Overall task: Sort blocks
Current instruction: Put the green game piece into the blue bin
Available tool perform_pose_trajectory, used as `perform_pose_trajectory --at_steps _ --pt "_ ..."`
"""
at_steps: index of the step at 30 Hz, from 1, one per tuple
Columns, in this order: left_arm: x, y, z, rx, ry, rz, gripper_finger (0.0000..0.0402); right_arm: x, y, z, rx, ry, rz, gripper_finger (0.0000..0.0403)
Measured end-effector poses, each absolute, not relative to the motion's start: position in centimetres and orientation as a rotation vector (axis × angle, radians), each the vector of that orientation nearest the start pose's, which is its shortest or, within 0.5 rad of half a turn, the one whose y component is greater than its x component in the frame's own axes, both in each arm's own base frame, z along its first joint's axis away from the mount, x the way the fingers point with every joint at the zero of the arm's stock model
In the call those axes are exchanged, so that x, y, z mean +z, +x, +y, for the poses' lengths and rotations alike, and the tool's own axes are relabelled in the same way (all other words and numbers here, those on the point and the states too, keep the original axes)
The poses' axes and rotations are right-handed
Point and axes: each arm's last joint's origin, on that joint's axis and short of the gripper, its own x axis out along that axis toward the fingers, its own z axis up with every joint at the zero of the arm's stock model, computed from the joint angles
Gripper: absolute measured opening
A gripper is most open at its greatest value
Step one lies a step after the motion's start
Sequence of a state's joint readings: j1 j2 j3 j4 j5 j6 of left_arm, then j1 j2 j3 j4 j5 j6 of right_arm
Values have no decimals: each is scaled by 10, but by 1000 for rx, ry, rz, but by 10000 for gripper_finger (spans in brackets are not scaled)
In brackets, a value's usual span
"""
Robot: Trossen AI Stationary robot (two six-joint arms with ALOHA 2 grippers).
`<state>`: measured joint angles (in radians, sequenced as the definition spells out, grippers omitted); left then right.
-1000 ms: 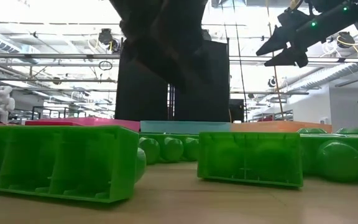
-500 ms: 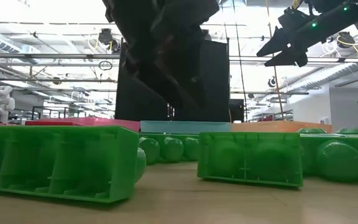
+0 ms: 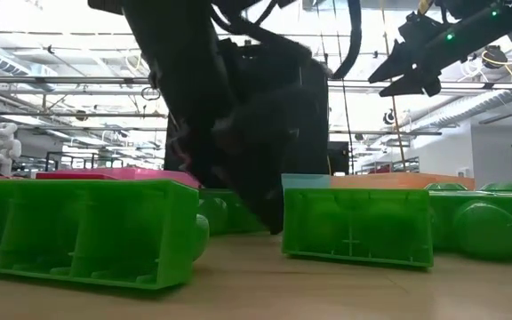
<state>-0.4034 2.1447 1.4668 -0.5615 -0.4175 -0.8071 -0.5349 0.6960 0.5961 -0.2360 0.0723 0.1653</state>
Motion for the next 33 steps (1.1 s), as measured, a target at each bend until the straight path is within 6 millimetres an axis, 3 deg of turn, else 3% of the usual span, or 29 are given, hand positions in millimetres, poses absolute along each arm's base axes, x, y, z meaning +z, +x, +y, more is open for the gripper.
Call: perform_pose_trajectory --at_steps 7,14,20,26,33 --pt "119 395 -157 444 -265 1061 174 273 134 -82 -630 242 320 315" --pt "129 397 -156 438 -272 1056 170 274 134 -82 -629 240 310 315" --pt "158 400 -146 448 -293 1006 170 274 134 -82 -631 246 307 315" --pt "201 395 -109 549 -250 926 170 274 134 -82 -637 246 302 315" --pt "254 389 -29 761 -154 785 170 275 135 -83 -637 243 293 315"
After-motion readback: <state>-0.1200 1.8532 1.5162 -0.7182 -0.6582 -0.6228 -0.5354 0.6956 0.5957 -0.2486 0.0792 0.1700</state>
